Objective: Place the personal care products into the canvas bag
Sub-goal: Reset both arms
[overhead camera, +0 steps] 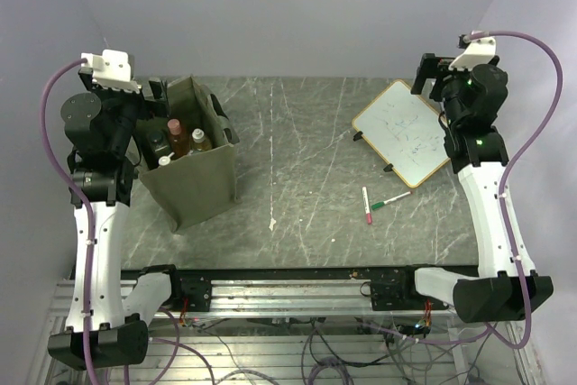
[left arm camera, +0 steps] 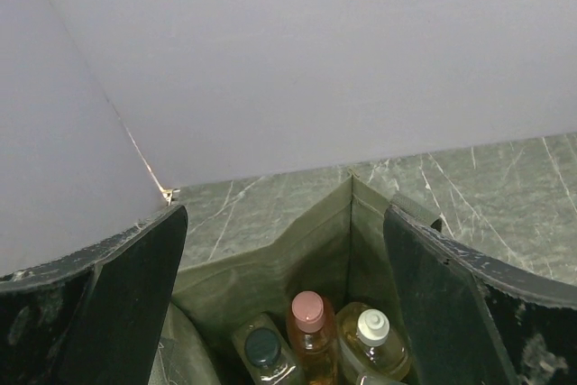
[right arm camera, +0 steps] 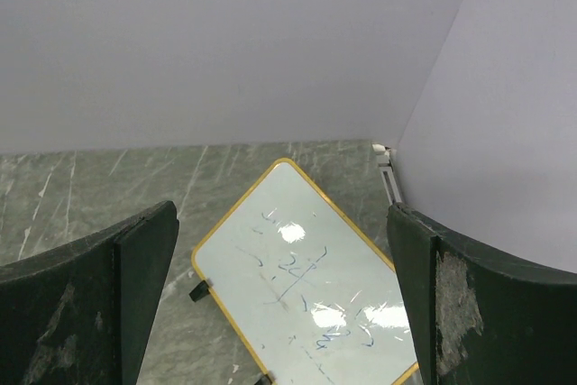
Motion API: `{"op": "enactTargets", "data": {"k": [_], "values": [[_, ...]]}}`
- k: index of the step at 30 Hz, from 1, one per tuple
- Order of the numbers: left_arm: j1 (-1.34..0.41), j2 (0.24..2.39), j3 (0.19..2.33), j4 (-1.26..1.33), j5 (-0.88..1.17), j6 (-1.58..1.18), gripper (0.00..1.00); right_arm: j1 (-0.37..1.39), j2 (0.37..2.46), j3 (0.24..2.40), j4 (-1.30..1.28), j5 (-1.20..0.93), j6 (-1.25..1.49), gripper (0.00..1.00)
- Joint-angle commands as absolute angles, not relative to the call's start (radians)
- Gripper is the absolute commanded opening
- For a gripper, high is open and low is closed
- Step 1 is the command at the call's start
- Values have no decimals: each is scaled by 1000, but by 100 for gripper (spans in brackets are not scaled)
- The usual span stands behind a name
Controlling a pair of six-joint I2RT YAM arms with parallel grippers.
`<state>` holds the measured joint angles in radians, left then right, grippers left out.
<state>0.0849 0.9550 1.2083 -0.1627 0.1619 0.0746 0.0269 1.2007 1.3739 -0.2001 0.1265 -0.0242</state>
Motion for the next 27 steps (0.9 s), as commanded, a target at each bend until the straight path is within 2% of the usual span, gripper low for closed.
{"op": "enactTargets", "data": {"k": [1, 27], "values": [[96, 931, 1189, -139, 158, 91, 100, 21, 1171, 1347, -192, 152, -32, 100], [96, 977, 1198, -93, 201, 72, 100, 21, 1185, 1336, -178, 147, -33, 100]]}}
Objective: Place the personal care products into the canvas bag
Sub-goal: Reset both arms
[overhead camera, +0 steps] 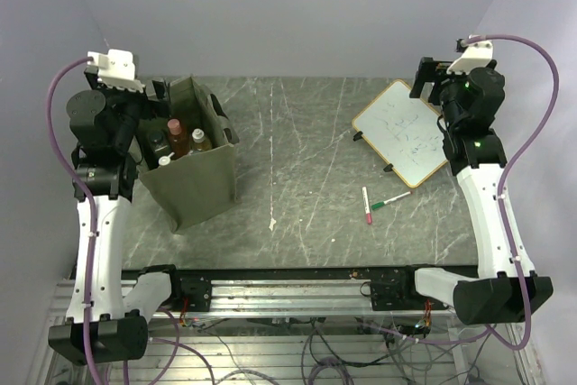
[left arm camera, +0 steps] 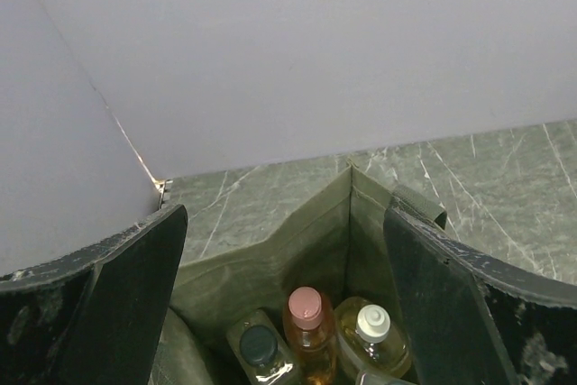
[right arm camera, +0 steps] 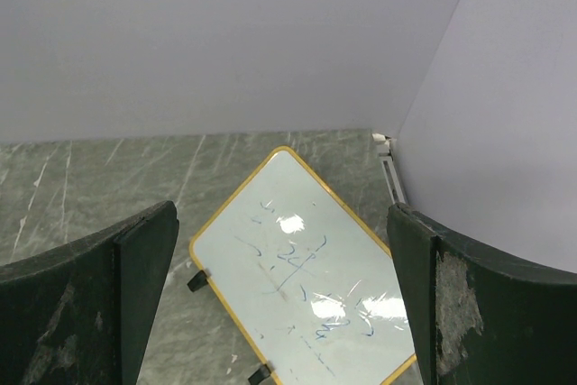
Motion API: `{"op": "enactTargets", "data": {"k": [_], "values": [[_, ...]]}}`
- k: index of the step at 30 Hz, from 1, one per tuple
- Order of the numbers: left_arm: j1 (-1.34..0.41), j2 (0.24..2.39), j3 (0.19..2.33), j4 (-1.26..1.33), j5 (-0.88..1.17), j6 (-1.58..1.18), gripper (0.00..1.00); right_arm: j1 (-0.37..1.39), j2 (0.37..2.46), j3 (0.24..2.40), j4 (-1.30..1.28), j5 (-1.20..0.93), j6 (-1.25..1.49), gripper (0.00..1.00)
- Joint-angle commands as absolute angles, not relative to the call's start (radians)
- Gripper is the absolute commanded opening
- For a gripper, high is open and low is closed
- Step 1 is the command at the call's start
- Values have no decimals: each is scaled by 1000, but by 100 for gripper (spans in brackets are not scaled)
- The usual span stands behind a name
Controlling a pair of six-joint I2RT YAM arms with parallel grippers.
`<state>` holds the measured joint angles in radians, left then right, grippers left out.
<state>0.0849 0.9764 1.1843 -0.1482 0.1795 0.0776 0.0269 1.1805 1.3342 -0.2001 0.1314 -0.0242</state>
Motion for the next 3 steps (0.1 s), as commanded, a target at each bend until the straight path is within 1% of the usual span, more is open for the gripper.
{"op": "enactTargets", "data": {"k": [1, 3], "values": [[96, 978, 1199, -93, 200, 73, 100, 21, 1185, 1335, -176, 150, -32, 100], [96, 979, 1201, -94, 198, 76, 100, 21, 1184, 1333, -171, 151, -34, 100]]}}
